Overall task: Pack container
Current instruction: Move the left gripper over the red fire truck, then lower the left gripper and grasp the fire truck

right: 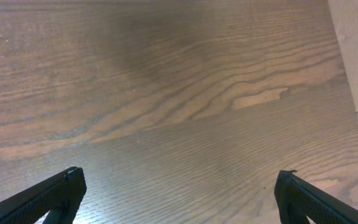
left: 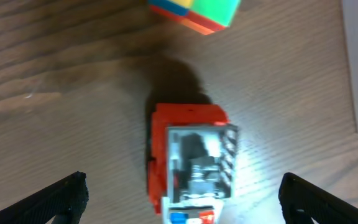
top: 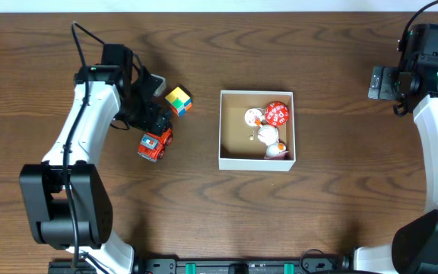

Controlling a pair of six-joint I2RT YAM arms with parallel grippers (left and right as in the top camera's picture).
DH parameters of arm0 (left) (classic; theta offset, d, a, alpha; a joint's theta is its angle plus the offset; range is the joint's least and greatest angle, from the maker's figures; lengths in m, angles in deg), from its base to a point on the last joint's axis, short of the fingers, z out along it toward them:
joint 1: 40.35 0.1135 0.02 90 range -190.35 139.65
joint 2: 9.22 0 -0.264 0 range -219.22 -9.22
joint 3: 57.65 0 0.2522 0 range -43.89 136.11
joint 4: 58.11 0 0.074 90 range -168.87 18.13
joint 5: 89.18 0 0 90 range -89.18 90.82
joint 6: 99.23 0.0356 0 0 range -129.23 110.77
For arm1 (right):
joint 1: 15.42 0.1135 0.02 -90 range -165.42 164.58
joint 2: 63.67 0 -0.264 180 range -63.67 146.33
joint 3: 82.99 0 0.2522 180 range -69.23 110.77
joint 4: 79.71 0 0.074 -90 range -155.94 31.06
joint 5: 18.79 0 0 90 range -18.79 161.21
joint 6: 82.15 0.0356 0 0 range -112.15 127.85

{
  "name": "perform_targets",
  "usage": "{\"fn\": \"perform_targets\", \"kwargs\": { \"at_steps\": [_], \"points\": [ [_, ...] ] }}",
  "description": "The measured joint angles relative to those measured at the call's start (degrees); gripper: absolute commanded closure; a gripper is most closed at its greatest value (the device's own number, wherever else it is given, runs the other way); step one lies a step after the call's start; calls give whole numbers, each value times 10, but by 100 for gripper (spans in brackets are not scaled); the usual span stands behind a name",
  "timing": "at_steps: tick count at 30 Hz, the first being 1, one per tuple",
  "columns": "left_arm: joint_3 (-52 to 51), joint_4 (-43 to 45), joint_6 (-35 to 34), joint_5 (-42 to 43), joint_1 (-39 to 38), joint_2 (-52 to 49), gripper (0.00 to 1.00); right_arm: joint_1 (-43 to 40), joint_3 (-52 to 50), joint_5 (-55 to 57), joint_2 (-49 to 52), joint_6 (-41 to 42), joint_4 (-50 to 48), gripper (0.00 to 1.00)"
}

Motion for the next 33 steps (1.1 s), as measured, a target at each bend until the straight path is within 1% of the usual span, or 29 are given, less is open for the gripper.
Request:
{"fn": "perform_targets", "kwargs": {
  "at_steps": [7, 13, 17, 24, 33],
  "points": [
    [-53, 34, -5, -5, 16, 0, 2, 0, 0, 0, 0, 0, 0, 1],
    [-56, 38, -27, -4, 16, 0, 2, 0, 0, 0, 0, 0, 0, 1],
    [-57, 42, -35, 16, 15, 0, 2, 0, 0, 0, 0, 0, 0, 1],
    [-96, 87, -37, 30, 11, 0, 2, 0, 0, 0, 0, 0, 0, 1],
    [-113, 99, -37, 30, 10, -1, 2, 0, 0, 0, 0, 0, 0, 1]
  ]
}}
